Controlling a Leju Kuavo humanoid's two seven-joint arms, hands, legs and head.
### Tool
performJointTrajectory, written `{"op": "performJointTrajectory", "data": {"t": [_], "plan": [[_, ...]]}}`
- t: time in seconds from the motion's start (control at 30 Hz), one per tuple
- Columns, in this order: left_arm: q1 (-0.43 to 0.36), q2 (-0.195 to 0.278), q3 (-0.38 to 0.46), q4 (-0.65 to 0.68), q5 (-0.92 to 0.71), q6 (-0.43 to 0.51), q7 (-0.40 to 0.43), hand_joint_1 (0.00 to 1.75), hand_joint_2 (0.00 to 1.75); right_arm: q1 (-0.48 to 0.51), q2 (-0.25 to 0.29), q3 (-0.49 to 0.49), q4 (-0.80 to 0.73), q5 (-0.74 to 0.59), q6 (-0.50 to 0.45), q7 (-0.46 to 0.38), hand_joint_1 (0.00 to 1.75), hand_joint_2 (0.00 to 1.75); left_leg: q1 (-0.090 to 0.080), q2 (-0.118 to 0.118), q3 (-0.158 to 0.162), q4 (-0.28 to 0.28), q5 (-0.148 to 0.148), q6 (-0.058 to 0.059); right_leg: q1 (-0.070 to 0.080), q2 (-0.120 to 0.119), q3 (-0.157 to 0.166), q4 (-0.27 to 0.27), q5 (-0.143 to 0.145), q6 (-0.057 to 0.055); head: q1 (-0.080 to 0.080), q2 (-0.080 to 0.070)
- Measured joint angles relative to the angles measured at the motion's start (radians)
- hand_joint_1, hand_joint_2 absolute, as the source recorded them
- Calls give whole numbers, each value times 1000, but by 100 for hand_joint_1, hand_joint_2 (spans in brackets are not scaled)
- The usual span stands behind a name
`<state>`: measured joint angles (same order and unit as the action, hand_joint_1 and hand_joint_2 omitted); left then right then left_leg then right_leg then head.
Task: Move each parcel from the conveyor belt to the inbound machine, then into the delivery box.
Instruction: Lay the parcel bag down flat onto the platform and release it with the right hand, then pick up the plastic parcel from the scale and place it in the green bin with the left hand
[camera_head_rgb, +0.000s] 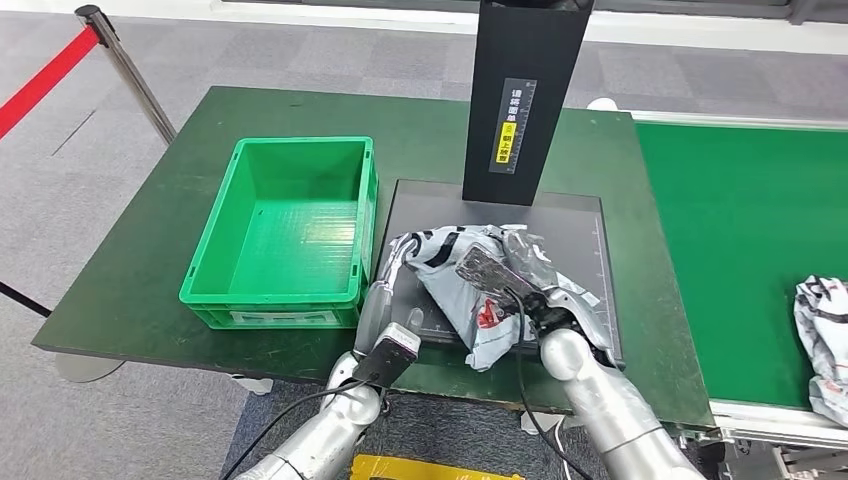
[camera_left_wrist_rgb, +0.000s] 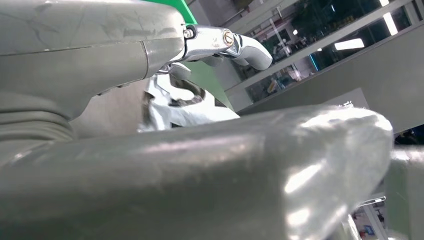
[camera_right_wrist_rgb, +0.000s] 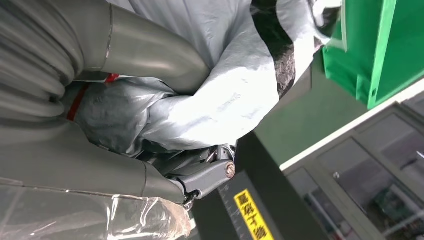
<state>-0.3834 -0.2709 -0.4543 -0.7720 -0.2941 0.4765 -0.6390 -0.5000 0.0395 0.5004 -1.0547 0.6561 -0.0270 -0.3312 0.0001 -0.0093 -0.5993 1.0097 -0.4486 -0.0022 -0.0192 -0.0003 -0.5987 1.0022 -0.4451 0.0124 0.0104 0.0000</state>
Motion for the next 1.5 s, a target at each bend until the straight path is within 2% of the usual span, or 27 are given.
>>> {"op": "performJointTrajectory", "data": {"t": [0.13,0.33,0.37,0.47,0.5,0.73,0.97,1.17,1.37,1.5], "plan": [[0,-5,0,-8,-1,1,0,0,0,-31,32,24,38,-2,16,10,175,175,0,0,0,0,0,0,0,0,0,0,0,0,0,0],[0,-12,0,-10,-11,-1,0,0,0,-44,52,40,62,-5,35,15,175,175,0,0,0,0,0,0,0,0,0,0,0,0,0,0],[0,-14,0,-10,-14,-3,0,0,0,-44,53,40,62,-4,38,20,147,175,0,0,0,0,0,0,0,0,0,0,0,0,0,0],[-2,-22,0,-10,-22,-8,0,0,0,-44,56,42,64,1,42,32,17,44,0,0,0,0,0,0,0,0,0,0,0,0,0,0],[-3,-24,0,-10,-24,-9,0,0,0,-43,57,43,65,2,41,33,0,0,0,0,0,0,0,0,0,0,0,0,0,0,0,0],[-4,-30,0,-9,-44,-8,0,0,0,-8,52,38,25,-73,-12,51,0,0,0,0,0,0,0,0,0,0,-1,-1,0,0,0,0],[-1,-25,0,-8,-71,-9,0,0,0,80,8,-50,-104,-221,-32,36,0,0,0,0,0,0,0,0,0,0,0,-1,0,0,0,0],[-1,-20,0,-3,-76,-10,0,0,0,148,-27,-144,-161,-376,-36,-26,0,0,0,0,0,0,0,0,0,0,0,-1,0,0,0,0],[-1,-16,0,4,-75,-8,0,0,0,196,-44,-211,-200,-422,-42,-48,0,0,0,1,0,0,0,0,0,1,-1,-1,0,0,0,0],[-3,-12,0,24,-83,4,0,0,0,235,-45,-270,-240,-573,-59,-102,0,0,0,1,0,0,0,0,0,0,0,-1,0,0,0,0]]}}
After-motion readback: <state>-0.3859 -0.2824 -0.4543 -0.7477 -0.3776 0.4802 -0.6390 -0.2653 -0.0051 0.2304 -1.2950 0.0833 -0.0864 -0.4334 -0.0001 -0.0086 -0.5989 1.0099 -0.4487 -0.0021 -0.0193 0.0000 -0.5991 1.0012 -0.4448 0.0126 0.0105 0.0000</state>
